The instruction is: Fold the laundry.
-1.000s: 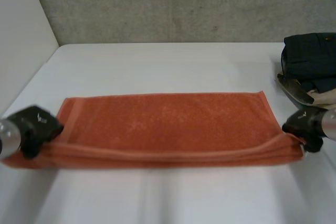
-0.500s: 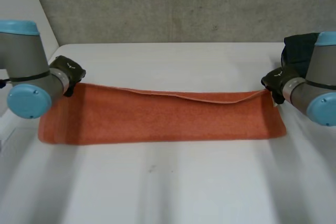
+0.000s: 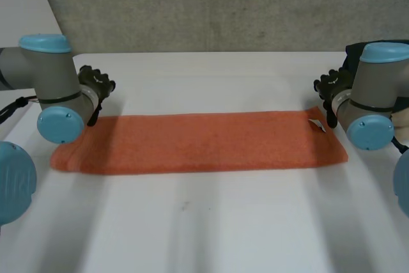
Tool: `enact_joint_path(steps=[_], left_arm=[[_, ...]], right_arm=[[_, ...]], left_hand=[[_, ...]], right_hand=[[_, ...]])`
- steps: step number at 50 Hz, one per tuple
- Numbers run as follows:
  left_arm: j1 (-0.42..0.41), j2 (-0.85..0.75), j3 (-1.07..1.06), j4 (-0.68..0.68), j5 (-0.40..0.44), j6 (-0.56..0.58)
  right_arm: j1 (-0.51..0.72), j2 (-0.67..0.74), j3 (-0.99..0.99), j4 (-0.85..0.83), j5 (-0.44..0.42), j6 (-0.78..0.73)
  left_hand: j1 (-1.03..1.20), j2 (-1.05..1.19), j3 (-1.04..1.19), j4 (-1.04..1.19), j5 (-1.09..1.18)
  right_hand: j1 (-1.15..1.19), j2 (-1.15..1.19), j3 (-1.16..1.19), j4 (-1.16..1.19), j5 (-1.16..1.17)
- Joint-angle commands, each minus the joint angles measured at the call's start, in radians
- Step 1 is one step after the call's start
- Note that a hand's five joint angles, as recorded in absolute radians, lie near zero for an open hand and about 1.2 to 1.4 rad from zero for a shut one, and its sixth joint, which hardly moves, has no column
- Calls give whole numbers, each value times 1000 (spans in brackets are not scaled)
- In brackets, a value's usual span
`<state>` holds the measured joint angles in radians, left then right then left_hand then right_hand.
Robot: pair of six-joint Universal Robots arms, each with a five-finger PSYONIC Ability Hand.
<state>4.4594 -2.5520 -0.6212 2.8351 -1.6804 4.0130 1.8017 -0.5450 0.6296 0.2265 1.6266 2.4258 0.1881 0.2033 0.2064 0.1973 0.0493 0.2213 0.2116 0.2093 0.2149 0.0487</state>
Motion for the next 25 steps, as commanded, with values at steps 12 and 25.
enact_joint_path(steps=[12,25], left_arm=[[17,133,-143,55,57,-92],[20,404,-477,273,195,-456]], right_arm=[[-27,-202,261,-18,-145,171],[-97,-474,686,155,-272,130]], left_hand=[[-14,-29,-32,-23,-49],[-14,-29,-32,-23,-49]], right_hand=[[-47,-37,-35,-40,-49],[-47,-37,-35,-40,-49]])
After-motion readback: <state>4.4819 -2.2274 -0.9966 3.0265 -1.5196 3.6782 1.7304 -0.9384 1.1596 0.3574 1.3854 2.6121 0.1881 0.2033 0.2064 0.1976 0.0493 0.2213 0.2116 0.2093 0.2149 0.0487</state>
